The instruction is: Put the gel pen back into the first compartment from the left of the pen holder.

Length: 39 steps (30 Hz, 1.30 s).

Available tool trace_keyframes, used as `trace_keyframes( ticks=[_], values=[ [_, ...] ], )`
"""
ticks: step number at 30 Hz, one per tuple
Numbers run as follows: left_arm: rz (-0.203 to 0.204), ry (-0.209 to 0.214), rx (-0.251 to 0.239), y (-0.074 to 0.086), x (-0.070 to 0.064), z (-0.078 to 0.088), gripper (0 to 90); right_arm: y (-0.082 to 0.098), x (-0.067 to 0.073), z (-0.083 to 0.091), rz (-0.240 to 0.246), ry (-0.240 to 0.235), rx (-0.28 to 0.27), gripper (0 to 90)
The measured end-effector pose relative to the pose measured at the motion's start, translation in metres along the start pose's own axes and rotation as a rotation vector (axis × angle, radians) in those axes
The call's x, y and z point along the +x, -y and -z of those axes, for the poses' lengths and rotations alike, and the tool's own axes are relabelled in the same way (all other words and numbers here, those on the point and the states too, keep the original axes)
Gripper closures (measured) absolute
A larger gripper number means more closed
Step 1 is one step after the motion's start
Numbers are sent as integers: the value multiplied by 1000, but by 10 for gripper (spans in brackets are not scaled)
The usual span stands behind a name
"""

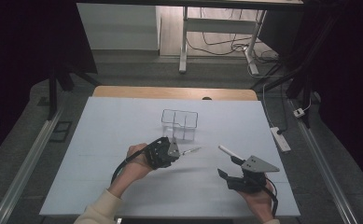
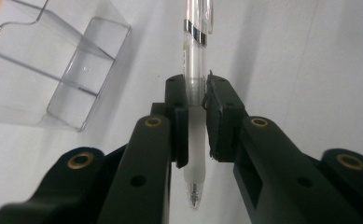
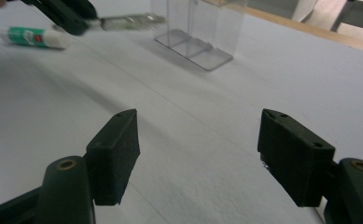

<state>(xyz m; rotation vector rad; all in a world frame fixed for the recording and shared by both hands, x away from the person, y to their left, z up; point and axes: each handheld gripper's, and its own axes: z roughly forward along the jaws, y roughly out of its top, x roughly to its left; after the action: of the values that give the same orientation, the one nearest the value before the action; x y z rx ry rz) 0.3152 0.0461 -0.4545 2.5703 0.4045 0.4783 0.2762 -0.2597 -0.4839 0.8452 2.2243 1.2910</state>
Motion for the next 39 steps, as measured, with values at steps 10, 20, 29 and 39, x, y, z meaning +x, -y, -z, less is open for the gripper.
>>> trace_keyframes(
  ticks=[10, 20, 29, 39],
  values=[
    [-7, 6, 6, -4, -4, -3, 795, -16, 19, -14, 76, -33, 14, 303],
    [-16, 22, 15, -7, -8, -10, 795, -27, 29, -25, 120, -54, 11, 308],
    [-26, 39, 18, -10, -13, -17, 795, -30, 44, -39, 191, -67, 49, 313],
    [-48, 61, 23, -12, -17, -21, 795, -38, 42, -49, 251, -46, 88, 353]
  ],
)
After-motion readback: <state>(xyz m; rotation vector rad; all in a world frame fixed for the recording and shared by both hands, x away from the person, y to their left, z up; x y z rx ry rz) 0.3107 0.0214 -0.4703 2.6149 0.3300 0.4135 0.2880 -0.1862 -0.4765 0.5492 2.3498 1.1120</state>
